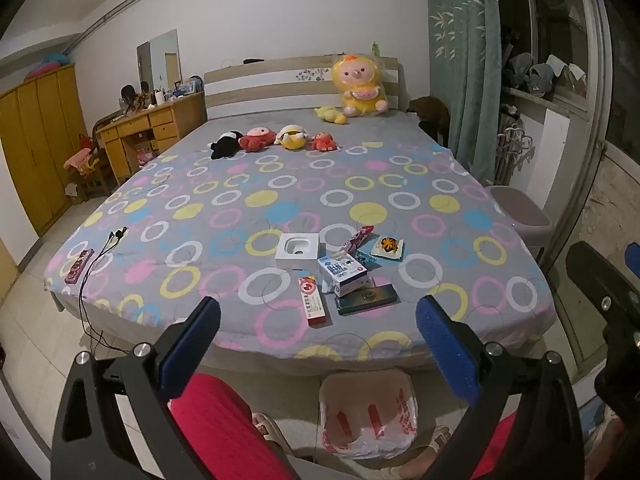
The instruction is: Collect trash
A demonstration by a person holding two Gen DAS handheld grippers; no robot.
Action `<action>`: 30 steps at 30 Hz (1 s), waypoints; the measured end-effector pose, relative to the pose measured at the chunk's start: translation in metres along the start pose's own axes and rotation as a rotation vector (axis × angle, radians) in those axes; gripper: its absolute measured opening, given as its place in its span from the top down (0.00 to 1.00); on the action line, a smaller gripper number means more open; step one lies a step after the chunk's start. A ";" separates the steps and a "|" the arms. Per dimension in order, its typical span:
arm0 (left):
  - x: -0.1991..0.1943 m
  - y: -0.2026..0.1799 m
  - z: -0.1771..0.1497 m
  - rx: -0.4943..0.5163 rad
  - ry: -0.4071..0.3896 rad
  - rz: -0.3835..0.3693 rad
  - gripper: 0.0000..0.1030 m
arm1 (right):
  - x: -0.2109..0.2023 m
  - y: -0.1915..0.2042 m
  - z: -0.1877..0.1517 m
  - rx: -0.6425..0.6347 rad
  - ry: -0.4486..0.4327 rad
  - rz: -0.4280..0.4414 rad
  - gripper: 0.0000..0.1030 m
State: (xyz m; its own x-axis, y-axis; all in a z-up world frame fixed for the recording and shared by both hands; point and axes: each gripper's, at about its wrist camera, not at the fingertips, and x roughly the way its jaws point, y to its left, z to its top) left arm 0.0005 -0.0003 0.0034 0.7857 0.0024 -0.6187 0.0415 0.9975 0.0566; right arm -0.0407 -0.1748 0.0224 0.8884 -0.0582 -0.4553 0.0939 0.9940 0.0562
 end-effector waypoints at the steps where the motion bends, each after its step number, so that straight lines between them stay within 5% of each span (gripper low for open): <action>1: 0.000 0.000 0.000 -0.002 0.000 0.000 0.07 | 0.000 0.000 0.001 0.000 0.000 0.000 0.06; 30: -0.002 -0.007 0.005 -0.025 0.017 -0.016 0.07 | -0.008 0.009 0.007 -0.009 -0.003 0.006 0.06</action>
State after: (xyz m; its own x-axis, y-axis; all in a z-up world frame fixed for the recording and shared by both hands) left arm 0.0015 -0.0078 0.0081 0.7744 -0.0122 -0.6326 0.0382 0.9989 0.0275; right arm -0.0435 -0.1659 0.0330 0.8903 -0.0525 -0.4524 0.0846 0.9951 0.0510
